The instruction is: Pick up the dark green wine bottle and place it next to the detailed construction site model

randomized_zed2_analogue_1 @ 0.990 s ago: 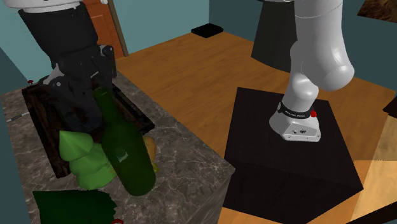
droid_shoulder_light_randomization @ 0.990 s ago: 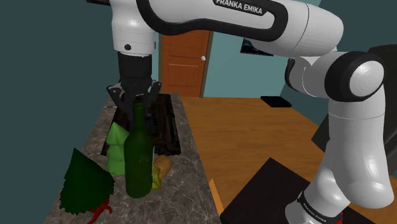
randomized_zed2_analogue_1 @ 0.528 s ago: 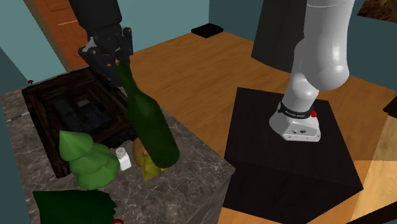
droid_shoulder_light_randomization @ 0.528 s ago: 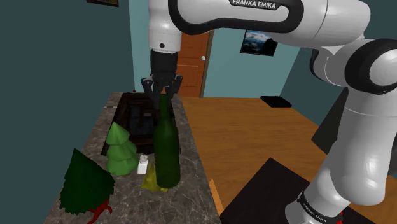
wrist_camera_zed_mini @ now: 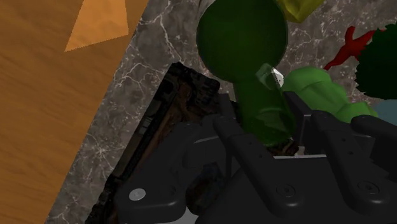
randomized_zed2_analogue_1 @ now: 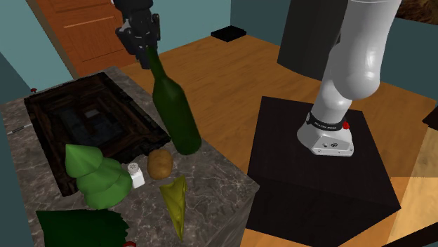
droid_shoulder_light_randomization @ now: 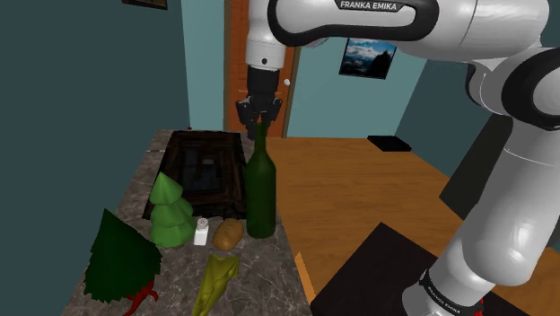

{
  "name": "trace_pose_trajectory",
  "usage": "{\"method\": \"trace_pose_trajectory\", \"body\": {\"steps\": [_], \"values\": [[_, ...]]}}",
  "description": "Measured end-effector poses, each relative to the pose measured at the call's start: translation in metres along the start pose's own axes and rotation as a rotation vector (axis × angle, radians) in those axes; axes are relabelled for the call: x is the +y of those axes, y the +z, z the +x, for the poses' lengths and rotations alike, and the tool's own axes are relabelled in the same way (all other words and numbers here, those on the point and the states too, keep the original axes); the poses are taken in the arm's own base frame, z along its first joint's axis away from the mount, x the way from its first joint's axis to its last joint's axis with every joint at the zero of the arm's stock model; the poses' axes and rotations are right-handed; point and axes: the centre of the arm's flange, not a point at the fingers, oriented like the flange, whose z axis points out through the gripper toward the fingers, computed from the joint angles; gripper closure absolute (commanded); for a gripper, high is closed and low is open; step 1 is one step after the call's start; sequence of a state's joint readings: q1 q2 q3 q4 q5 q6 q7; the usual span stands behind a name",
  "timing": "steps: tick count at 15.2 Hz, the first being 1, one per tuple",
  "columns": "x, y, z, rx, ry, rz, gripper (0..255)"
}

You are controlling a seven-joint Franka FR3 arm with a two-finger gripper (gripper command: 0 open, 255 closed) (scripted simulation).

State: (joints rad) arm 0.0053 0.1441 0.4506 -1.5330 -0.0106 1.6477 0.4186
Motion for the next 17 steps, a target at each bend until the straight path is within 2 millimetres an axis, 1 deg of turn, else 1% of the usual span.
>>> {"method": "trace_pose_trajectory", "body": {"steps": [3, 8, 10, 12, 17], "values": [[0.04, -0.002, 0.007, 0.0, 0.0, 0.0, 255], [0.105, -0.008, 0.012, 0.0, 0.001, 0.0, 255], [0.128, -0.003, 0.017, 0.0, 0.0, 0.0, 255], [0.137, 0.006, 0.017, -0.001, 0.0, 0.0, 255], [0.14, 0.031, 0.019, -0.001, -0.001, 0.0, 255]]}}
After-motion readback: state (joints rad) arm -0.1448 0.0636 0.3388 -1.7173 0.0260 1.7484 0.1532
